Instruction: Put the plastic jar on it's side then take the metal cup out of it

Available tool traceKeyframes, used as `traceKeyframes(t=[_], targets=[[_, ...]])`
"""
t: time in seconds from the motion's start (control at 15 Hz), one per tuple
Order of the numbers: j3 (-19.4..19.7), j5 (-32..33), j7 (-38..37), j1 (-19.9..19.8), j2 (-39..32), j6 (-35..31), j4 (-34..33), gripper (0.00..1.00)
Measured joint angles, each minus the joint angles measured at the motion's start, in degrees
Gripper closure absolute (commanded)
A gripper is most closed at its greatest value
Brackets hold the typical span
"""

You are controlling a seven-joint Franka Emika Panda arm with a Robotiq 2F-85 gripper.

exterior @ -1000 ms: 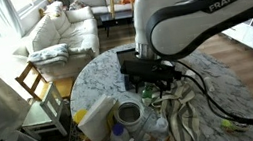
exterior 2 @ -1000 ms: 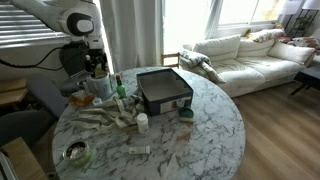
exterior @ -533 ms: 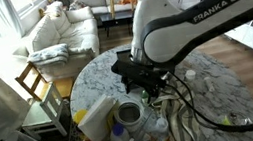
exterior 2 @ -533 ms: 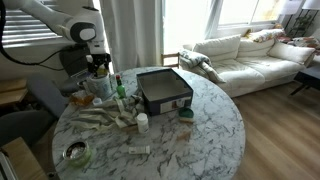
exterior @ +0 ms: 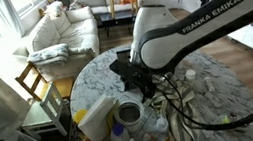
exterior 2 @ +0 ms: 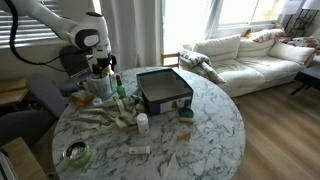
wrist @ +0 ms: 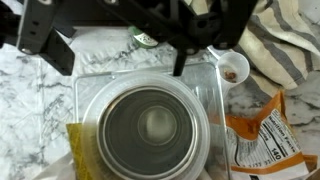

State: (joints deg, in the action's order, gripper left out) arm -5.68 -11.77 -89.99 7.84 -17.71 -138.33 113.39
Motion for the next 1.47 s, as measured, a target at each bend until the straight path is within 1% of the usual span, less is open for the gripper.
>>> traceKeyframes(t=[0.47,0.6,0.67,0.73,0.93,1.0,1.07,1.13,1.2,1.27,1.4,1.47], targets=[[0.34,-3.92,-3.63,-0.03,-1.1,0.2,-1.75,0.0],[0.36,-4.22,-5.18,-0.03,-2.05,0.2,-2.44,0.08],[0.38,-4.36,-5.92,-0.03,-2.48,0.2,-2.69,0.17],[0.42,-4.59,-6.68,-0.03,-2.93,0.2,-2.99,0.21],[0.58,-5.37,-8.24,-0.05,-3.97,0.2,-3.96,0.43],[0.61,-5.62,-8.66,-0.05,-4.2,0.19,-4.19,0.55],[0.63,-5.8,-8.99,-0.05,-4.42,0.19,-4.45,0.61],[0.65,-5.97,-9.3,-0.05,-4.6,0.19,-4.72,0.64],[0.67,-6.07,-9.56,-0.05,-4.73,0.19,-4.95,0.74],[0.67,-6.14,-9.78,-0.05,-4.84,0.19,-5.17,0.82],[0.67,-6.28,-9.98,-0.05,-4.98,0.18,-5.48,0.91],[0.67,-6.34,-10.02,-0.05,-5.01,0.18,-5.54,1.0]])
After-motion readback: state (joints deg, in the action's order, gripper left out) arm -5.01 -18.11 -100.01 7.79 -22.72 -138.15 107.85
